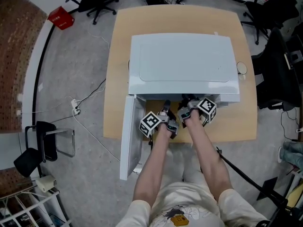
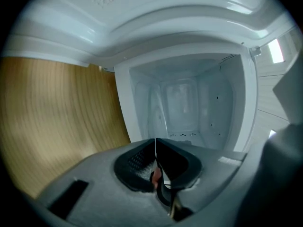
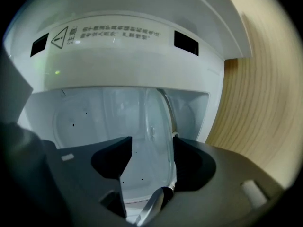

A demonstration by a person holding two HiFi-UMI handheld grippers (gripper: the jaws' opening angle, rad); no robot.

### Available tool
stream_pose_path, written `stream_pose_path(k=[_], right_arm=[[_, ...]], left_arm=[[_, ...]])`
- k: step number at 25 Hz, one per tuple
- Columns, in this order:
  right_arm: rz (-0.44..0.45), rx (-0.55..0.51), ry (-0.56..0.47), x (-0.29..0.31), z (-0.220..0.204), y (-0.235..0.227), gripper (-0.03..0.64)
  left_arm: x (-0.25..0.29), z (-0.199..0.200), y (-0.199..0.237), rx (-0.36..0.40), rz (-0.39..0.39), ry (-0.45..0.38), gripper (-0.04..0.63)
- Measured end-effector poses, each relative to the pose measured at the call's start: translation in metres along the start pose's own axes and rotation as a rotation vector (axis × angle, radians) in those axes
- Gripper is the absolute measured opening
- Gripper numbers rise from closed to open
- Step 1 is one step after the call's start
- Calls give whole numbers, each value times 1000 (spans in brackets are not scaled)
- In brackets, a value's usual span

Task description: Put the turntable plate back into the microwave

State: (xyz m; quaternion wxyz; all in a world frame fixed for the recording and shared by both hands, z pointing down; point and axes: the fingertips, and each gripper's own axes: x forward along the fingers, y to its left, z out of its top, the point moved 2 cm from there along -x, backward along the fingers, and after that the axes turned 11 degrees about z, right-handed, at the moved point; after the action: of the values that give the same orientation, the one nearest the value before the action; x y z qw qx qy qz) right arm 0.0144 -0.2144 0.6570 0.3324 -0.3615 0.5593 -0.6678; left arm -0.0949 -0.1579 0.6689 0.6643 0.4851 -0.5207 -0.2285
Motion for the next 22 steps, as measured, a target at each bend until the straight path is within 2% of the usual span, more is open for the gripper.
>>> stream_pose_path(k=[7, 8, 9, 11, 15, 22], right_arm=[[13, 25, 0, -2, 1, 1, 259], [14, 24, 0, -2, 1, 1, 259], [14, 19, 0, -3, 1, 1, 254], [14, 8, 8, -4, 0, 2, 245], [19, 5, 24, -4, -4, 3, 244], [39, -6, 69, -5, -8, 3, 238]], left_arm=[[-1, -1, -2, 43, 15, 7, 44], [-1, -2, -2, 54, 28, 7, 55], [-1, -3, -1, 67, 46, 8, 95], [0, -3, 2, 73, 68, 8, 95], [7, -3, -2, 37, 48, 12, 72], [7, 2, -6, -7, 64, -7, 44]])
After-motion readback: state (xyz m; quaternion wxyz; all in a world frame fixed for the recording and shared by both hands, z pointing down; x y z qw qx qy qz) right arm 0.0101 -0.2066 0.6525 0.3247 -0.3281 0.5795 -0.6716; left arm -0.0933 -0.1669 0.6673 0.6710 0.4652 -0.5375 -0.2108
